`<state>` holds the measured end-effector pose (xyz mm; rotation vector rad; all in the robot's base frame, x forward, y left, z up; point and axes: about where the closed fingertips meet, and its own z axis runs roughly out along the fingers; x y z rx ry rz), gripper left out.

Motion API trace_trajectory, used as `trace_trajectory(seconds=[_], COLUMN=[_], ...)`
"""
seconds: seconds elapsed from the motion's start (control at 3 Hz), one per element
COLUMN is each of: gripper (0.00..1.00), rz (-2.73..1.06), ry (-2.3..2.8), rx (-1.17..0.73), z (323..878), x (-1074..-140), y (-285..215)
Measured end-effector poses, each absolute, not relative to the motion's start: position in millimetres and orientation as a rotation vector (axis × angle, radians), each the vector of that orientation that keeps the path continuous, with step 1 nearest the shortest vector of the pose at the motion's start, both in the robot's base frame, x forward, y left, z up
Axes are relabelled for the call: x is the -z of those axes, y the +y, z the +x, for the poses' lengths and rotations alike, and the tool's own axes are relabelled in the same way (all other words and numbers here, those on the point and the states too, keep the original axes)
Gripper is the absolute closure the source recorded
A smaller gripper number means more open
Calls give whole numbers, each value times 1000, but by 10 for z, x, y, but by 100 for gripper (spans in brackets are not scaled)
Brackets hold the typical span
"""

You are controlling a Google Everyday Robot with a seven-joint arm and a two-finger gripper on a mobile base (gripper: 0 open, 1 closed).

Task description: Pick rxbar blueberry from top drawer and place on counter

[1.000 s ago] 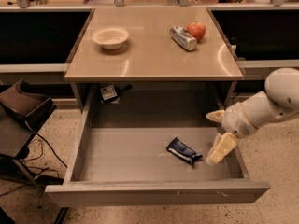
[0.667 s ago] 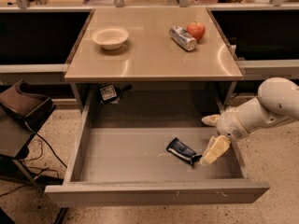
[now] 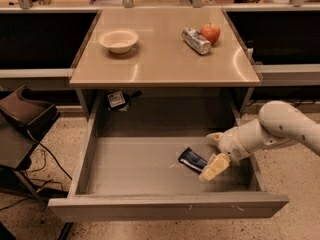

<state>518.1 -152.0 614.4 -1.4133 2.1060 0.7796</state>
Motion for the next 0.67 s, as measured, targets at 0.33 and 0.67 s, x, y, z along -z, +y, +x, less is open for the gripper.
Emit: trace_trajectory(seconds=[0.33,0.67], gripper=[0,0], rz=[-1363,-1355], ry=[2100,2123], rx=[-715,-718], z=[5354,5285], x=[-6107,-6001], y=[-1512,-1470])
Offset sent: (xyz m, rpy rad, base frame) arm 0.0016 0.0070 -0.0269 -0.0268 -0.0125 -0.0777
